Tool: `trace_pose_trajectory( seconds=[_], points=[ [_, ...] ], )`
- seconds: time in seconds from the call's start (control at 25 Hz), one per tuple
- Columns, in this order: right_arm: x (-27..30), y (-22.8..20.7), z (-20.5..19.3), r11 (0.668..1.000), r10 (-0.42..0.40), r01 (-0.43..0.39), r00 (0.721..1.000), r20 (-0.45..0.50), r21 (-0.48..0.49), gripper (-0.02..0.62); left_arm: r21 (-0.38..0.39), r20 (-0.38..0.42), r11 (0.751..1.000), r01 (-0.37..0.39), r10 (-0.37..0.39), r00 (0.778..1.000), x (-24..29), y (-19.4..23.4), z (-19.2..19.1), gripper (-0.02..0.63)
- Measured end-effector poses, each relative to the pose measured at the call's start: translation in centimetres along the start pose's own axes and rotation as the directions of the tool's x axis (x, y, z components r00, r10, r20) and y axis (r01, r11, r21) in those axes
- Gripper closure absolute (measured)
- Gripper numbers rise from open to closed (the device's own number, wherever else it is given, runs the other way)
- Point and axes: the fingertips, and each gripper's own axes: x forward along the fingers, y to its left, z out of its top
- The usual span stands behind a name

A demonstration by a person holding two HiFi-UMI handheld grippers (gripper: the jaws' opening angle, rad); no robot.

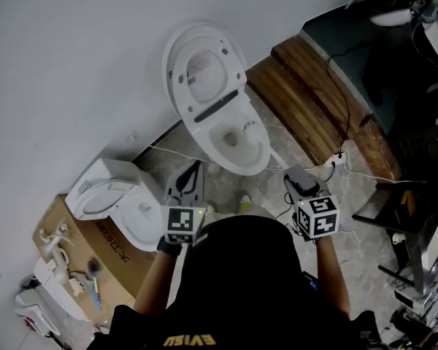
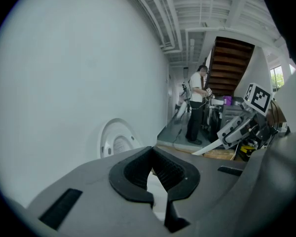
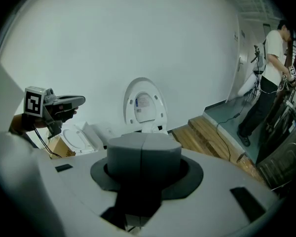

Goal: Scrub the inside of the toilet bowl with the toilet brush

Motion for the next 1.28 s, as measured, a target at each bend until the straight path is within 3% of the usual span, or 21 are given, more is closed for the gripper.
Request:
trace_pose_trajectory(
  seconds=[0.64, 1.0, 1.28],
  points=[
    [-0.3, 0.0, -0.3, 1.0, -0.013, 0.013, 1.0, -0.004, -0.009, 0.437, -0.01, -0.015, 0.999, -0.036, 0.036, 0.999, -0.2, 1.5, -1.0, 0.588],
    [-0.6, 0.1, -1.0, 1.0, -0.028, 0.028, 0.999, -0.018, -0.005, 0.437, -0.053, -0.028, 0.997, -0.053, 0.052, 0.998, -0.6, 1.7, -2.0, 0.588],
    [-0.3, 3.1, -0.6, 0.999, -0.022, 0.021, 0.999, -0.027, -0.031, 0.437, -0.068, -0.04, 0.995, -0.068, 0.065, 0.997, -3.2, 3.9, -3.7, 0.588]
  ],
)
